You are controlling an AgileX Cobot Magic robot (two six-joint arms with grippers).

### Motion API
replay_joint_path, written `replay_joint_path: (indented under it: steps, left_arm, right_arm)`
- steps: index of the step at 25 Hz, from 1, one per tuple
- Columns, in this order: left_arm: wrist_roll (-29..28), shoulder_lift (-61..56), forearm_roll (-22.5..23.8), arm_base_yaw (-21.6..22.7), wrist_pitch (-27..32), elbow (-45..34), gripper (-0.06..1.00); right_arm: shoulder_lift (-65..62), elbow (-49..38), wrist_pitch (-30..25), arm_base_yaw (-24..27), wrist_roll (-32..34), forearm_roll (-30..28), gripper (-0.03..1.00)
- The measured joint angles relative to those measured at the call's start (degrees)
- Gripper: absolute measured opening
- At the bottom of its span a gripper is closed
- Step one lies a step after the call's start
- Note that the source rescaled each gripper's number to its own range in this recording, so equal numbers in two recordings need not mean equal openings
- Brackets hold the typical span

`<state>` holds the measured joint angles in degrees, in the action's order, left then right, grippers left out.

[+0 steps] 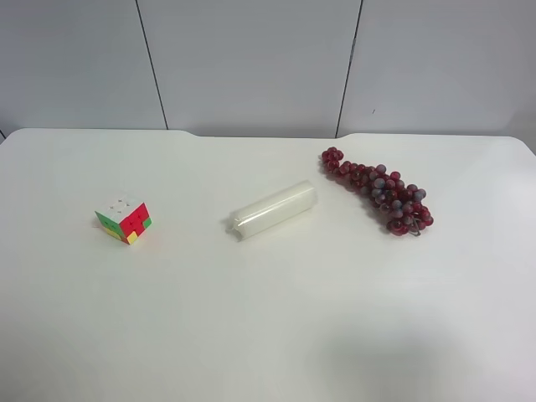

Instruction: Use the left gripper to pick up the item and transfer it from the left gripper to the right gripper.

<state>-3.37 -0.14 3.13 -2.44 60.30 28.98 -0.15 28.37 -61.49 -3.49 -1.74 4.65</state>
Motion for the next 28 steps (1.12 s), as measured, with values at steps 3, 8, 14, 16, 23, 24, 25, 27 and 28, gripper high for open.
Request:
replay_joint_path:
  steps: [3, 8, 14, 16, 23, 24, 25, 27, 28]
  left_arm:
    - [0.0, 0.0, 0.0, 0.0, 0.0, 0.0, 1.0]
    - [0.0, 0.0, 0.0, 0.0, 0.0, 0.0, 1.0]
    - [0.0, 0.0, 0.0, 0.0, 0.0, 0.0, 1.0]
    - [0.0, 0.0, 0.0, 0.0, 0.0, 0.0, 1.0]
    - [0.0, 0.0, 0.0, 0.0, 0.0, 0.0, 1.0]
    - [0.0, 0.0, 0.0, 0.0, 0.0, 0.0, 1.0]
    - [0.1, 0.0, 0.0, 0.0, 0.0, 0.0, 1.0]
    - [1.7, 0.1, 0.1, 0.0, -0.2, 0.1, 1.0]
    - [2.9, 0.5, 0.1, 0.0, -0.6, 0.5, 1.0]
  right_arm:
    - [0.0, 0.0, 0.0, 0.0, 0.0, 0.0, 1.0]
    - [0.0, 0.0, 0.0, 0.0, 0.0, 0.0, 1.0]
    - [0.0, 0.0, 0.0, 0.0, 0.0, 0.0, 1.0]
    - [0.0, 0.0, 0.0, 0.0, 0.0, 0.0, 1.0]
    - [0.0, 0.0, 0.0, 0.0, 0.0, 0.0, 1.0]
    - [0.0, 0.0, 0.0, 0.0, 0.0, 0.0, 1.0]
    - [0.0, 0.0, 0.0, 0.0, 0.0, 0.0, 1.0]
    - [0.0, 0.0, 0.0, 0.0, 0.0, 0.0, 1.0]
    - [0.0, 0.0, 0.0, 0.0, 0.0, 0.0, 1.0]
